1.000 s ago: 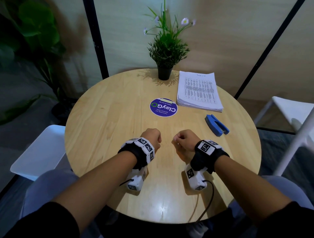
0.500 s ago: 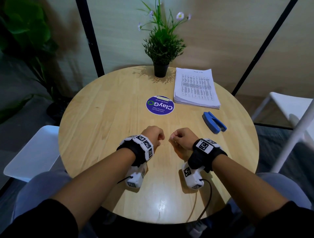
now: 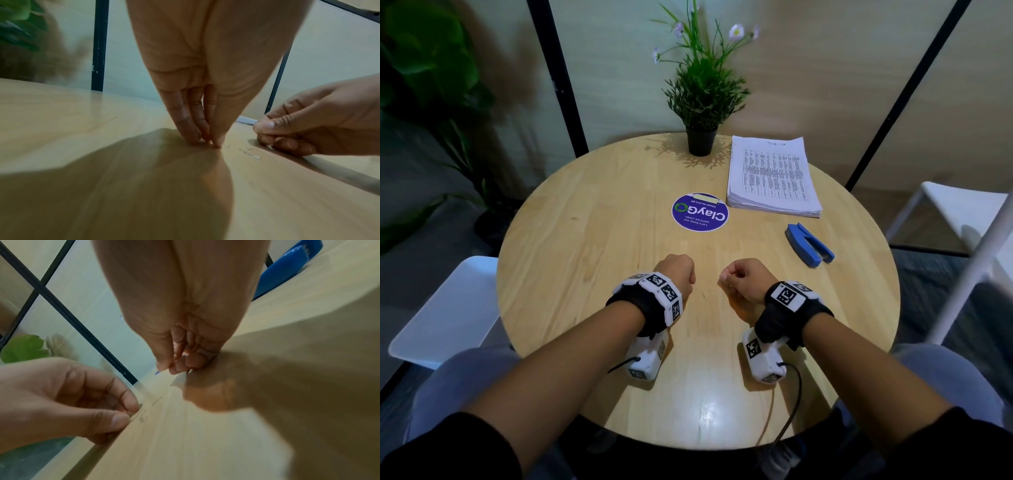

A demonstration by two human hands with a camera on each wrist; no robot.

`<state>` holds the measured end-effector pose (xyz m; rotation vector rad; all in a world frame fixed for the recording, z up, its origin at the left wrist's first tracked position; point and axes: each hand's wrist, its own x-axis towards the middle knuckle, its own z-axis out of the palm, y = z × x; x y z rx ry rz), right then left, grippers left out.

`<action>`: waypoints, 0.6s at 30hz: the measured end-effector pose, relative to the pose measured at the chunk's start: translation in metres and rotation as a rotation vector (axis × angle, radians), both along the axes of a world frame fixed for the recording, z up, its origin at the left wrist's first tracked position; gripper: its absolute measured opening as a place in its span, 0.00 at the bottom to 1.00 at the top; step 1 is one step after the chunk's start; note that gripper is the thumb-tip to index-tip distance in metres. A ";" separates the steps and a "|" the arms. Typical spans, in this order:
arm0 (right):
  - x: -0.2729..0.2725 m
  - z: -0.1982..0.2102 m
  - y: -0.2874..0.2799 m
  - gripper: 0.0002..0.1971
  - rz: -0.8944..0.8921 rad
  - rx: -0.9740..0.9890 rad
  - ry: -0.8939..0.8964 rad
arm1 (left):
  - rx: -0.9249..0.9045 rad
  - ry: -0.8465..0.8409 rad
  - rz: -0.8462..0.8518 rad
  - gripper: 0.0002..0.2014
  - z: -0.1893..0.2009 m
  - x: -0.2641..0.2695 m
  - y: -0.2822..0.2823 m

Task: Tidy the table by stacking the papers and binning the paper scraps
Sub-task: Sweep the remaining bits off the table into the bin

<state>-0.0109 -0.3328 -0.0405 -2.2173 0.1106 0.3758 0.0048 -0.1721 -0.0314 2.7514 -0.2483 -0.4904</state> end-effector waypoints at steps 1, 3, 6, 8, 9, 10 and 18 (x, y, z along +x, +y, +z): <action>0.000 0.000 0.000 0.07 0.001 -0.009 -0.001 | -0.007 0.003 0.005 0.07 -0.001 -0.001 -0.002; 0.000 0.000 0.001 0.06 0.005 -0.026 0.000 | -0.028 0.011 0.000 0.06 -0.002 -0.003 -0.007; 0.000 0.002 0.001 0.07 0.008 -0.039 0.013 | -0.076 0.020 -0.025 0.06 -0.001 -0.005 -0.014; 0.000 0.004 0.002 0.06 0.013 -0.047 0.028 | -0.098 0.033 -0.031 0.07 0.001 -0.004 -0.013; 0.001 0.004 0.002 0.06 0.015 -0.048 0.031 | -0.101 0.038 -0.024 0.08 0.001 -0.003 -0.010; 0.001 0.004 0.002 0.06 0.014 -0.049 0.032 | -0.098 0.038 -0.013 0.08 0.001 -0.003 -0.008; 0.007 0.011 0.004 0.10 0.062 -0.103 0.082 | -0.104 0.054 0.010 0.08 0.002 -0.005 -0.013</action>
